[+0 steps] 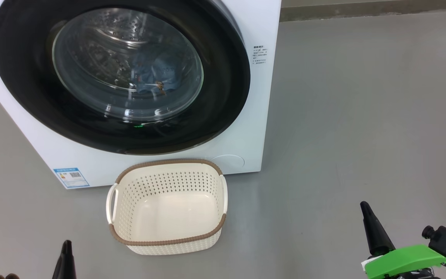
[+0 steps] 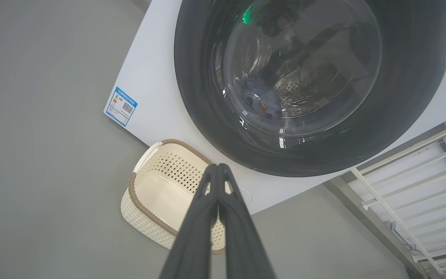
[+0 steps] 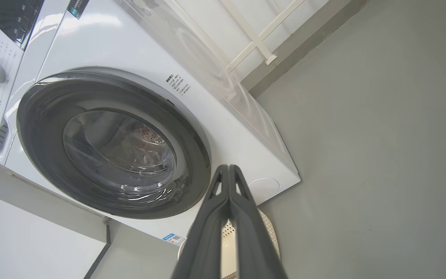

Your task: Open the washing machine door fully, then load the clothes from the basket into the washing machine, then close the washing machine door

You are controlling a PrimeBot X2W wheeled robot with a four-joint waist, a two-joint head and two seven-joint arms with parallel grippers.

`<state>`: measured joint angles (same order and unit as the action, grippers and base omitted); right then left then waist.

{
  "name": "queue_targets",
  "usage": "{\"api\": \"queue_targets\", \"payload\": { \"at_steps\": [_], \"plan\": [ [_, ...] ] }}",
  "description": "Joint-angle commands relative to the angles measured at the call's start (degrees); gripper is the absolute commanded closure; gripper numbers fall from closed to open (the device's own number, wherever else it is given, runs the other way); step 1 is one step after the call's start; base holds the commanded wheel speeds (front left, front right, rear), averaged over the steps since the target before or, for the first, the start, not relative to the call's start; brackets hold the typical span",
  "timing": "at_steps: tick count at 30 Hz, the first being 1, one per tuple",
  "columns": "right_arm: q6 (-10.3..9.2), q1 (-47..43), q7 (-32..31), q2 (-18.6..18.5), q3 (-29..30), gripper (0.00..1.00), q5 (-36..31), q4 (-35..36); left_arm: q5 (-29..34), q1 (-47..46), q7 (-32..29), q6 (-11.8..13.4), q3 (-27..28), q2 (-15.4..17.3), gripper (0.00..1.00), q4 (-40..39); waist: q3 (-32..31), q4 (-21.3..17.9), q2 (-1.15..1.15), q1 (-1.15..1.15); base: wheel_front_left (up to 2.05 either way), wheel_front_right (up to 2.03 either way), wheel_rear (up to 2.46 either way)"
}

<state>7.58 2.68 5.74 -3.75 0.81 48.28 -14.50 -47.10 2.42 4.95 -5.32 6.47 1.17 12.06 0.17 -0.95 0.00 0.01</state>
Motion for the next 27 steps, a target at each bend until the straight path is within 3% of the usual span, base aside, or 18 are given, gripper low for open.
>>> {"api": "queue_targets", "payload": {
  "at_steps": [1, 27],
  "plan": [
    [-0.04, 2.28, -0.32, -0.29, -0.18, 1.00, 1.85, 1.28, -1.60, -2.72, -0.36, -0.48, 0.84, 1.17, 1.00, -1.03, 0.00, 0.02, 0.00, -0.01, 0.00, 0.00, 0.00],
    [-0.06, 2.74, -4.87, -0.11, 1.83, 1.00, 19.35, 0.97, -19.35, -5.13, -4.90, -1.17, 0.53, 1.39, 1.00, 0.21, 0.00, 0.40, 0.00, -0.01, 0.00, 0.00, 0.00]
  ]
}}
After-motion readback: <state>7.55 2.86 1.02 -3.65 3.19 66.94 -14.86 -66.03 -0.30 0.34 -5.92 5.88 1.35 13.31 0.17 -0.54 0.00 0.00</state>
